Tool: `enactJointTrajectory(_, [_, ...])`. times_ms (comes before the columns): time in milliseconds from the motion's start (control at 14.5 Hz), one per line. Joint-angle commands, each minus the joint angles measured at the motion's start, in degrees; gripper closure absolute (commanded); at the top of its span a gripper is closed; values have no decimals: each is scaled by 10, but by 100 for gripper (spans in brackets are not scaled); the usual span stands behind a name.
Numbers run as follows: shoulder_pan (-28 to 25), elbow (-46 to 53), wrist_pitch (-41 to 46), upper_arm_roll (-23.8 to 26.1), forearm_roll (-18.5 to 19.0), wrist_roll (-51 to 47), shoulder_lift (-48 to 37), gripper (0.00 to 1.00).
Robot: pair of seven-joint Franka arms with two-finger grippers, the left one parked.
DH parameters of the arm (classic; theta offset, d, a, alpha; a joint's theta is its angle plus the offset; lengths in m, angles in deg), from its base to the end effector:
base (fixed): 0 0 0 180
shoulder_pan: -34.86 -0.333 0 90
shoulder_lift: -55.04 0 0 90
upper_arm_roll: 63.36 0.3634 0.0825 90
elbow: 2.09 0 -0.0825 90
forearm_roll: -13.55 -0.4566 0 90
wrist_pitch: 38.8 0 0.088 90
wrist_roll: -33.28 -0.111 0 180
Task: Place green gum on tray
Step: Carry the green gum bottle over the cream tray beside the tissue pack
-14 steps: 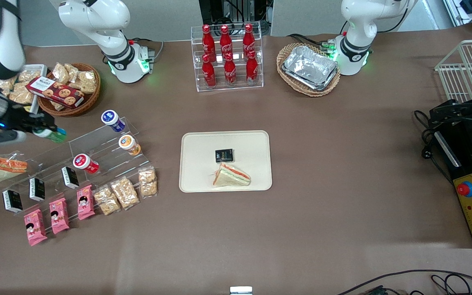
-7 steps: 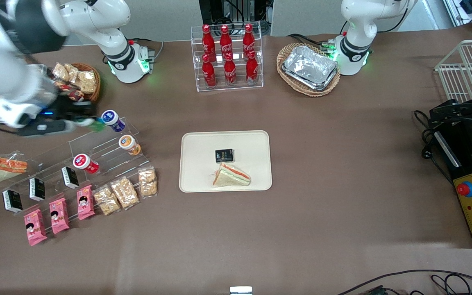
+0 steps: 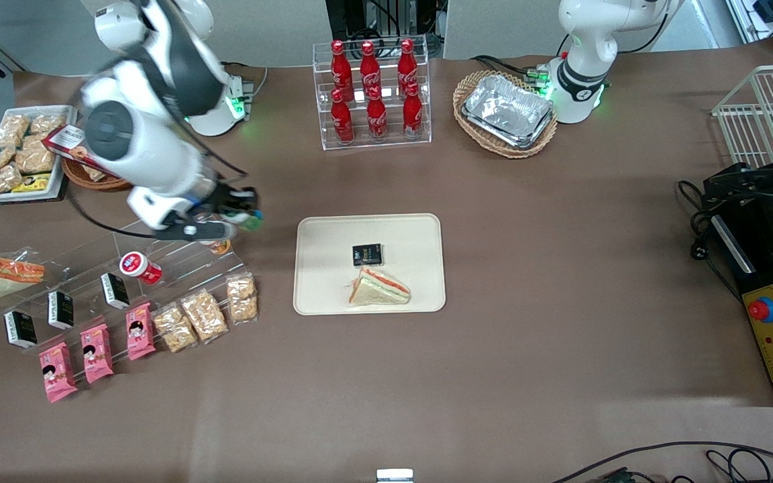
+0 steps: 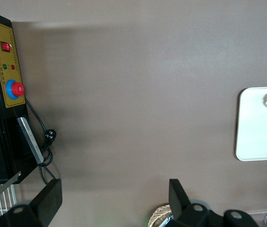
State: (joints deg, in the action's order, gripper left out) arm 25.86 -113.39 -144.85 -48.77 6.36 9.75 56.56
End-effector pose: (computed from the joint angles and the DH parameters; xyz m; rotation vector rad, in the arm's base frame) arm 0.5639 0.2564 0.4736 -3.0637 0.0620 0.2419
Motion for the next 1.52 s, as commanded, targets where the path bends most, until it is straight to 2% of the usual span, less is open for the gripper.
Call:
enactJointTrajectory(0, [-43,-42,-108,9,-12,-60,38,47])
enactJointTrajectory(207, [-88,-49,-186,8,6,-119,99,47])
enactJointTrajectory(414, [-122,-84,-267,8,77,-193,134,47])
enactJointTrajectory(552, [-127,-95,-292,8,109,-222,148,47])
enactJointTrajectory(897, [-135,-116,-357,8,114,-224,175,47])
enactJointTrajectory(1103, [-133,-115,-377,6,132,-224,196,45])
enactJointTrajectory(1310, [-132,-109,-391,5,132,-231,208,42])
enactJointTrajectory(1379, [-133,-109,-391,5,132,-231,210,35])
enactJointTrajectory(1448, [-132,-107,-391,5,132,-232,210,15])
